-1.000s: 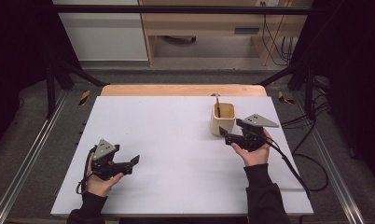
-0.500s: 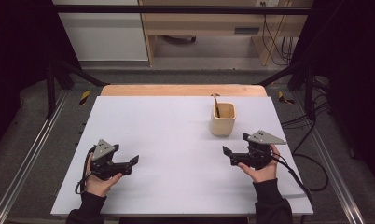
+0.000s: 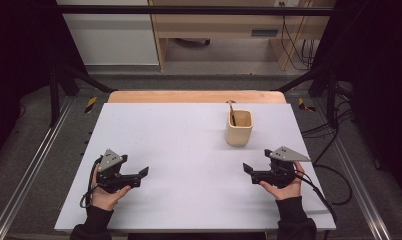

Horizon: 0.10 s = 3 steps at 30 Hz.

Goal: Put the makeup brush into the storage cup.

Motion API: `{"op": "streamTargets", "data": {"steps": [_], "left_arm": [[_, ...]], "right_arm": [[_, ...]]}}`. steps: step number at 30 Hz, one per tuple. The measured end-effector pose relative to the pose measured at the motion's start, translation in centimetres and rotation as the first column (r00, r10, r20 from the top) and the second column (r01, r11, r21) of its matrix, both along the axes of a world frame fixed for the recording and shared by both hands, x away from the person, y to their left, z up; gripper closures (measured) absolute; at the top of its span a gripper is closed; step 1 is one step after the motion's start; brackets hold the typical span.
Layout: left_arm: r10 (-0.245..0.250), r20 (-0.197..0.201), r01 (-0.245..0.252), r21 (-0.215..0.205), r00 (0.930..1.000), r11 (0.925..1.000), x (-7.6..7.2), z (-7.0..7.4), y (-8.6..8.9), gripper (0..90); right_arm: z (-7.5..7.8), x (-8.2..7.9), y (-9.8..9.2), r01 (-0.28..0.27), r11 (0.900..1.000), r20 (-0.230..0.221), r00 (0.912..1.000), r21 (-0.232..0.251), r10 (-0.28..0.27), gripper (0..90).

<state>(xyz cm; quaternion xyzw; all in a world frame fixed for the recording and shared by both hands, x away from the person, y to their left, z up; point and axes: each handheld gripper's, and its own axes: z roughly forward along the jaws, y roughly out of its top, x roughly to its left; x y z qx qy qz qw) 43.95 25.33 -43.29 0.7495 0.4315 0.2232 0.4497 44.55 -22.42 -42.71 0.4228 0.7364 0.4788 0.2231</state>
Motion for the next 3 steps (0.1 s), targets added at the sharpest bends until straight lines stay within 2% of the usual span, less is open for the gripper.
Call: {"op": "streamTargets", "data": {"steps": [3], "left_arm": [[0.000,0.000,0.000,-0.002,1.0000,1.0000,0.00,0.02,0.05,8.8]], "right_arm": [[-0.24,-0.06,-0.19,0.008,1.000,-0.004,1.0000,0.002,-0.008,5.6]]}}
